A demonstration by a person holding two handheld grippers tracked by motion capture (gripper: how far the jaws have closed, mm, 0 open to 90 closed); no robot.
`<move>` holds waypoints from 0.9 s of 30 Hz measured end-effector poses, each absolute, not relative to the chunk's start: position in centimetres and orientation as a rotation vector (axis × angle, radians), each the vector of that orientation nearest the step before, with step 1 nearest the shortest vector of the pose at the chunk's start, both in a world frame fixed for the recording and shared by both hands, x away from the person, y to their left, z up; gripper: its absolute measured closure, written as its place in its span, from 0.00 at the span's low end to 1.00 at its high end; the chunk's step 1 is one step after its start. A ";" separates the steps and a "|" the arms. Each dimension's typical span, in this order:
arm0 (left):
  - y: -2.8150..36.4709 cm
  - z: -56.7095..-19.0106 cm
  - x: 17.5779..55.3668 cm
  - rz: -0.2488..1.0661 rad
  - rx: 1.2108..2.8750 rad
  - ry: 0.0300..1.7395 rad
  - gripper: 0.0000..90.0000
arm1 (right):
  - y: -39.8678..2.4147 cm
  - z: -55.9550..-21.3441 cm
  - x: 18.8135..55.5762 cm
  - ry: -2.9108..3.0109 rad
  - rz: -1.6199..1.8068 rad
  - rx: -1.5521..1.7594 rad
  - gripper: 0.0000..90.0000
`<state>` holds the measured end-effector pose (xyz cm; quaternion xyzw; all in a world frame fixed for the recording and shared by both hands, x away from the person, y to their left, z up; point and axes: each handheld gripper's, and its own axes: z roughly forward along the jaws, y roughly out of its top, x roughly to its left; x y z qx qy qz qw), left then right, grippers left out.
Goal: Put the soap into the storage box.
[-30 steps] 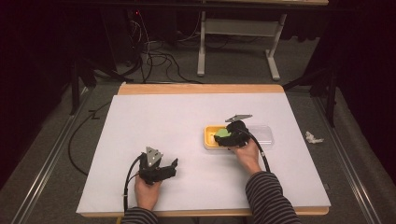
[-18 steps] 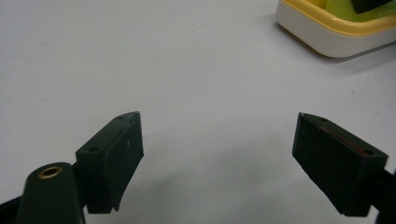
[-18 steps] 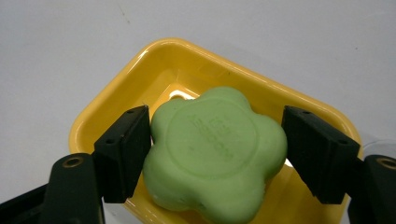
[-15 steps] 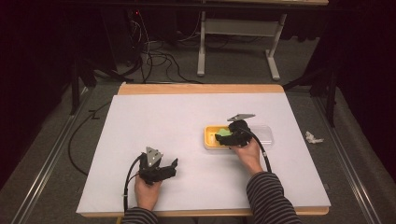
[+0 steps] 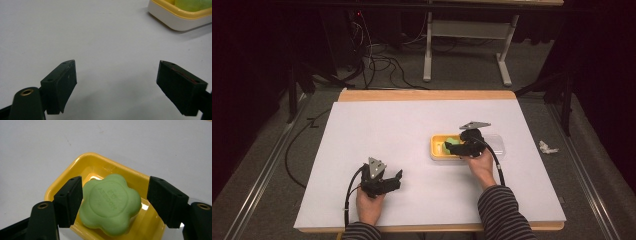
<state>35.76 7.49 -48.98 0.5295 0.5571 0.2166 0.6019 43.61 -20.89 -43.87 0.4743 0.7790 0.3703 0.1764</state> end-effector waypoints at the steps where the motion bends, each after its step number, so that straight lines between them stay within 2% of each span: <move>1: 7.5 -49.0 35.8 0.502 1.227 1.290 0.19 | -20.9 -43.7 43.5 2.202 1.055 1.347 0.33; 27: 7.5 -49.0 35.7 0.503 1.233 1.289 0.19 | -22.0 -41.3 41.0 2.164 1.161 1.279 0.34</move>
